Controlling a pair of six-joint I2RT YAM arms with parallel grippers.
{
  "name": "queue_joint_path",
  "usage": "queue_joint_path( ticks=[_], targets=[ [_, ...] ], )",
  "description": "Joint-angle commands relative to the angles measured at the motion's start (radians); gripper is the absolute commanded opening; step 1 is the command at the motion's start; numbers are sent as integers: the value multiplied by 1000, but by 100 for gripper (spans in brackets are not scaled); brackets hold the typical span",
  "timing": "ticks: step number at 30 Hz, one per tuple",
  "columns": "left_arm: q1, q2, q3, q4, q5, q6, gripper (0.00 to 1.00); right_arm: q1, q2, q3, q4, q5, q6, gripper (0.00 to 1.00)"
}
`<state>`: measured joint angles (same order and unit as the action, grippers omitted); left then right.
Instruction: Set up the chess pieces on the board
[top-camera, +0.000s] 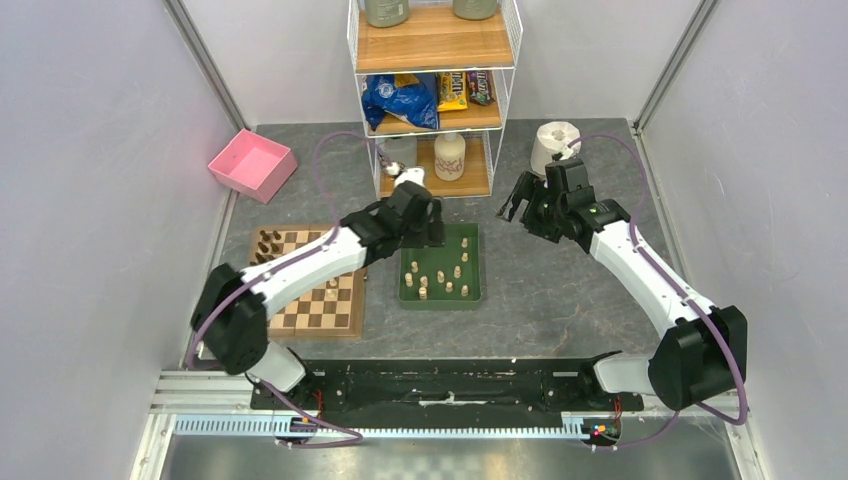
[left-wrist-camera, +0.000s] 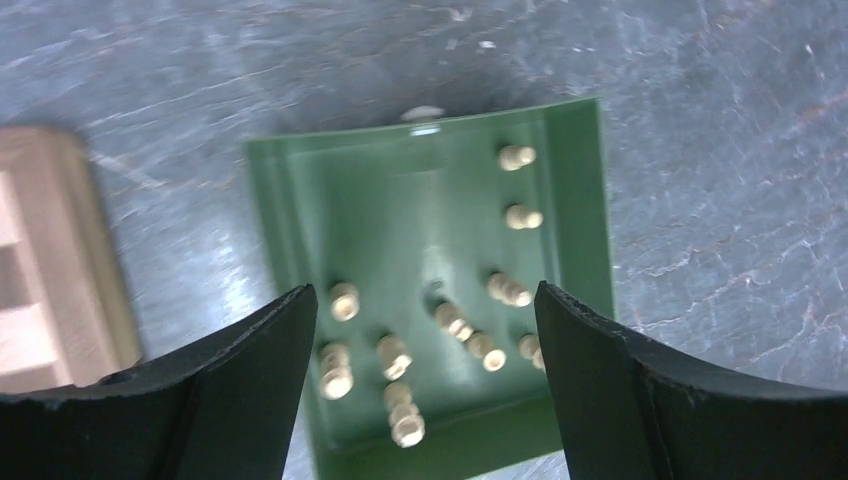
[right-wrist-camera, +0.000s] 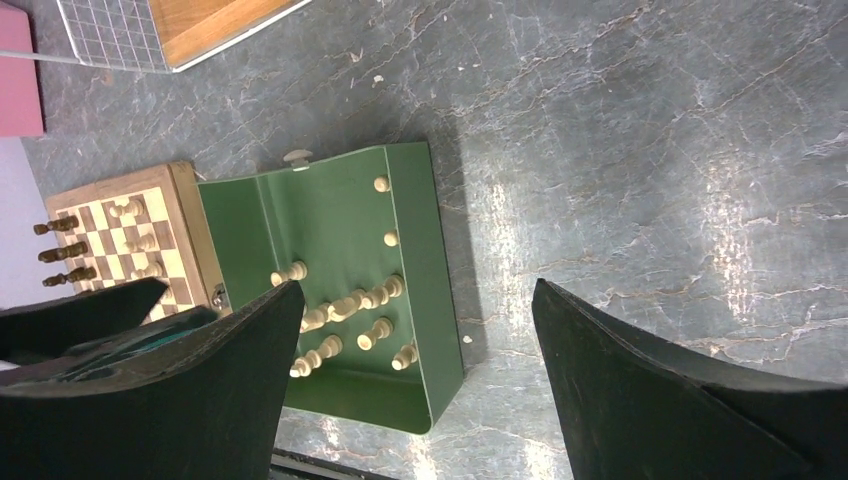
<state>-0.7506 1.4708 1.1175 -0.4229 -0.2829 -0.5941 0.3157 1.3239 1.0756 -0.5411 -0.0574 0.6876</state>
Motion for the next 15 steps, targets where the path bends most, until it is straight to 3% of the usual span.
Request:
queue_joint_path(
  ticks=[1, 10, 15],
  targets=[
    [-42, 148, 127, 68, 75, 59, 83, -6, -53, -4, -6, 51, -7, 93],
    [-111, 403, 321, 15, 123, 64, 69, -6, -66, -9, -19, 90, -17, 93],
    [-132, 450, 341, 2, 114, 65, 65, -6, -66, -14, -23, 93, -21, 93]
  ],
)
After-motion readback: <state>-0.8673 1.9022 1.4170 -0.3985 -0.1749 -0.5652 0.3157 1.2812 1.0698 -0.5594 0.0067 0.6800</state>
